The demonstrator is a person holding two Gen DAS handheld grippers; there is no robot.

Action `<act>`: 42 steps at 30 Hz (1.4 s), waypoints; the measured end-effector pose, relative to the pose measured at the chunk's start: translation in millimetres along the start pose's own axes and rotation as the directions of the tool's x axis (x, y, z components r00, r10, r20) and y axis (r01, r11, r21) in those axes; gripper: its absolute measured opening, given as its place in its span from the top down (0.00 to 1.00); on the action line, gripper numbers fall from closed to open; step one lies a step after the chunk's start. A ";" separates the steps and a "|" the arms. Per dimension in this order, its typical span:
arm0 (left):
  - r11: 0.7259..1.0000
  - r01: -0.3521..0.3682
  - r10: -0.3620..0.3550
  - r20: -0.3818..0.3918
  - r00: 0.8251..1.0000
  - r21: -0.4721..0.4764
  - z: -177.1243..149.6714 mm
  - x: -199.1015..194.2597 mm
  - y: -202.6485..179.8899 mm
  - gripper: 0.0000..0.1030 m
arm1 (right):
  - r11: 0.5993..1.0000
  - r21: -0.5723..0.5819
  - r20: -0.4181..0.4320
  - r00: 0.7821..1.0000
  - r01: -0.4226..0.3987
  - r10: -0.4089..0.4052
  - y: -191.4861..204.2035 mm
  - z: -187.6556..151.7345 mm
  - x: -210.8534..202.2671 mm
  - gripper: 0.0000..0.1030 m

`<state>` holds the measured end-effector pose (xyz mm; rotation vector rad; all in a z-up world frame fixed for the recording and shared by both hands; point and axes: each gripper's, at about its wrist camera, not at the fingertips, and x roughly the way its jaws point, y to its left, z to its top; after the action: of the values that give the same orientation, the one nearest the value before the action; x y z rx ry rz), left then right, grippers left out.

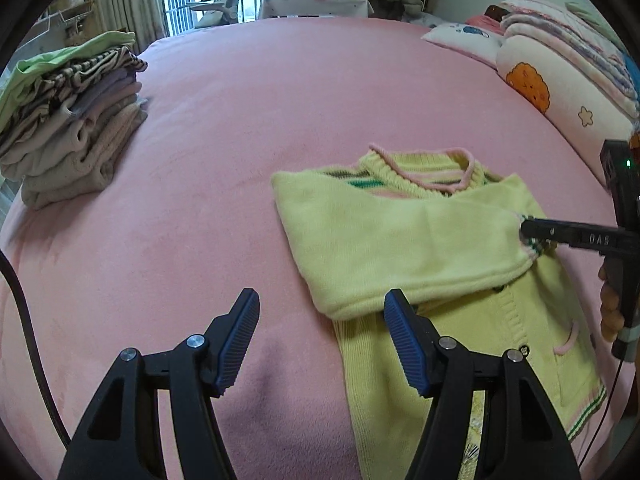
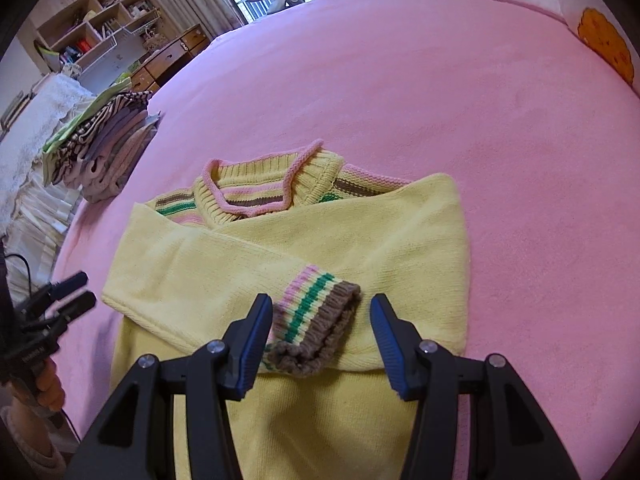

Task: Fold small clothes
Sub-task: 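Open the left tool and release the sleeve onto the cardigan, then grasp the folded sleeve's brown cuff with the right tool and straighten it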

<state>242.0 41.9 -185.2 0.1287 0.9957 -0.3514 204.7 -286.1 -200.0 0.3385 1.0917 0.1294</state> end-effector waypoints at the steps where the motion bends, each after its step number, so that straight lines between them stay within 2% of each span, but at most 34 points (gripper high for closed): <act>1: 1.000 -0.001 0.001 -0.003 1.000 -0.001 -2.2 1.8 -0.4 0.38 | 1.000 0.005 -0.002 1.000 -0.003 0.003 -1.6 0.0 0.7 0.51; 2: 1.000 0.001 -0.001 -0.010 1.000 -0.005 -4.1 4.7 0.3 0.38 | 1.000 0.006 -0.003 1.000 -0.003 0.003 -2.1 -0.1 1.7 0.52; 5: 1.000 0.006 -0.006 -0.018 1.000 -0.024 -6.5 10.2 2.4 0.38 | 1.000 -0.015 -0.003 1.000 0.019 -0.019 2.1 -0.3 5.6 0.64; 7: 0.999 0.013 -0.014 -0.020 1.000 -0.038 -6.5 12.1 5.8 0.38 | 0.998 -0.042 0.015 0.999 0.044 -0.044 5.8 -0.5 2.9 0.76; 9: 0.999 0.020 -0.021 -0.021 1.000 -0.049 -6.7 13.7 8.3 0.38 | 0.998 -0.063 0.032 0.999 0.021 -0.019 9.9 -0.5 -1.8 0.87; 13: 0.998 0.020 -0.022 -0.030 0.999 -0.058 -7.9 17.3 8.6 0.38 | 0.990 -0.132 0.081 0.996 0.039 -0.028 24.7 -1.8 -13.4 0.91; 17: 0.998 0.022 -0.025 -0.041 0.999 -0.065 -8.7 21.8 7.0 0.38 | 0.982 -0.173 0.121 0.991 0.081 -0.061 34.6 -0.3 -22.6 0.92; 24: 0.999 0.019 -0.022 -0.056 0.998 -0.051 -8.6 28.8 -3.8 0.38 | 0.983 -0.153 0.269 0.962 0.099 -0.054 37.7 11.0 -74.1 0.92; 29: 0.997 0.016 -0.021 -0.059 0.998 -0.082 -4.8 36.6 -12.8 0.38 | 0.983 -0.147 0.299 0.953 0.106 -0.058 35.9 20.6 -87.5 0.92; 33: 0.995 -0.013 0.005 -0.071 0.997 -0.102 -1.0 46.6 -14.5 0.38 | 0.980 -0.149 0.291 0.953 0.133 -0.085 34.5 25.3 -80.8 0.92; 37: 0.991 -0.027 0.016 -0.089 0.996 -0.128 -4.2 51.3 -9.1 0.38 | 0.983 -0.125 0.238 0.966 0.132 -0.100 22.4 21.7 -63.7 0.92; 40: 0.991 -0.039 0.026 -0.098 0.995 -0.127 -6.8 52.4 -5.4 0.38 | 0.978 -0.113 0.162 0.975 0.173 -0.154 8.3 17.1 -40.3 0.90; 42: 0.991 -0.048 0.035 -0.105 0.994 -0.125 -8.3 52.4 -3.2 0.38 | 0.969 -0.092 0.116 0.969 0.229 -0.218 -3.3 15.1 -25.7 0.86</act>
<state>260.1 29.0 -233.5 0.0521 1.1131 -0.2442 206.1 -299.2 -173.0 0.1241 1.0076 -0.0323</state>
